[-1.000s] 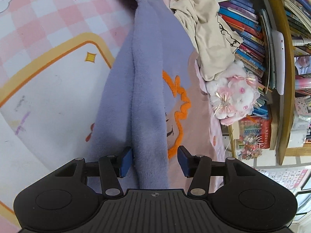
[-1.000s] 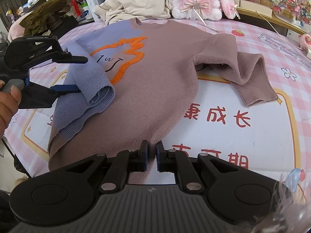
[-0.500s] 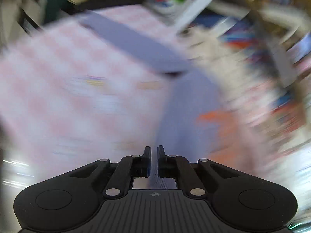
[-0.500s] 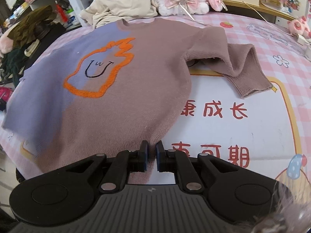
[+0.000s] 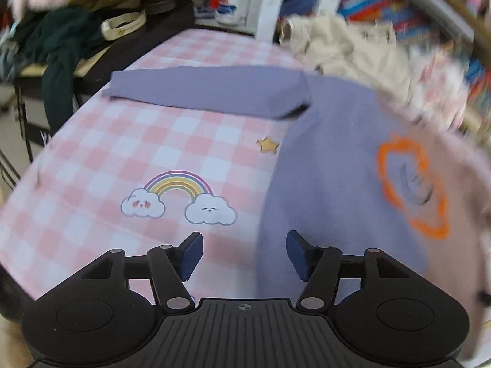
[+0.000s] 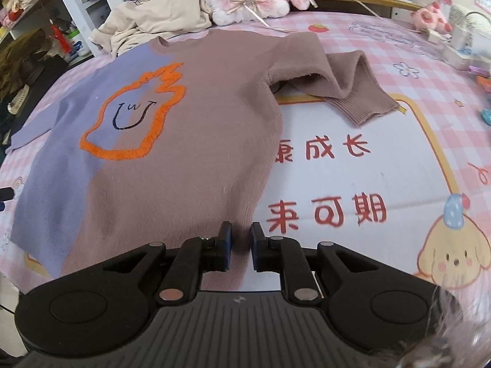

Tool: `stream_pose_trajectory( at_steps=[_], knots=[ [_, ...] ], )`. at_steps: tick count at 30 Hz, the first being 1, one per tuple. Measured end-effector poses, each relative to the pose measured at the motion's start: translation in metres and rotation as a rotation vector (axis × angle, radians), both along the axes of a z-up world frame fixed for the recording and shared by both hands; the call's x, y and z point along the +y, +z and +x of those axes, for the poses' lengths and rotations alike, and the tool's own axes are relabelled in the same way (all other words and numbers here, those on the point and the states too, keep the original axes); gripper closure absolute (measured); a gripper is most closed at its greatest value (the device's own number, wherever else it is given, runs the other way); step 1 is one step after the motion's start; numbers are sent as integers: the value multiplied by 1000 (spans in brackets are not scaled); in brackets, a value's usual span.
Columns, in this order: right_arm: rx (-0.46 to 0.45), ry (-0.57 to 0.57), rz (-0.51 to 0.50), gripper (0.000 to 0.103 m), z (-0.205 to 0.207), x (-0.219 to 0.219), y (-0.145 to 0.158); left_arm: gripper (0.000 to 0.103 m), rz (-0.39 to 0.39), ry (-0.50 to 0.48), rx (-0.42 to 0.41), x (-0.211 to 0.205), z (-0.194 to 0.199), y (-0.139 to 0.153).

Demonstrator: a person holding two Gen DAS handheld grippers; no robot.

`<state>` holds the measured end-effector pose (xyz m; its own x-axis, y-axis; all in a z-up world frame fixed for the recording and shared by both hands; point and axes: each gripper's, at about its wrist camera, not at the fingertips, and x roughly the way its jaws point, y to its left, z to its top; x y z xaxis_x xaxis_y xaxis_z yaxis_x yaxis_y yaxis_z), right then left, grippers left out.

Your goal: Fold clothes

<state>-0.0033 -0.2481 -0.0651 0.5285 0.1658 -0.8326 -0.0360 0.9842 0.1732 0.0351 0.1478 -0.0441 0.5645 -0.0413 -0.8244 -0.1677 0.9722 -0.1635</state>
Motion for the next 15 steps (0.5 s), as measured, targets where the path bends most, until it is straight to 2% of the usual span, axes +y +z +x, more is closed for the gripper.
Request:
stream_pose_trajectory(
  at_steps=[2, 3, 4, 7, 9, 12, 15],
  knots=[
    [-14, -18, -31, 93, -3, 3, 0, 74, 41, -41, 24, -7, 7, -7],
    [-21, -27, -34, 95, -4, 3, 0, 81, 40, -70, 21, -11, 5, -7],
    [-26, -43, -36, 96, -4, 3, -1, 98, 39, -99, 18, -15, 2, -8],
    [-50, -100, -101, 96, -2, 3, -1, 99, -13, -128, 25, -17, -11, -7],
    [-55, -114, -125, 96, -2, 3, -1, 99, -37, -111, 16, -11, -23, -7],
    [-32, -56, -145, 96, -8, 10, 1, 99, -60, -96, 25, 0, -33, -8],
    [-23, -19, -144, 96, -18, 17, 1, 99, -39, -109, 31, 7, -36, -7]
  ],
)
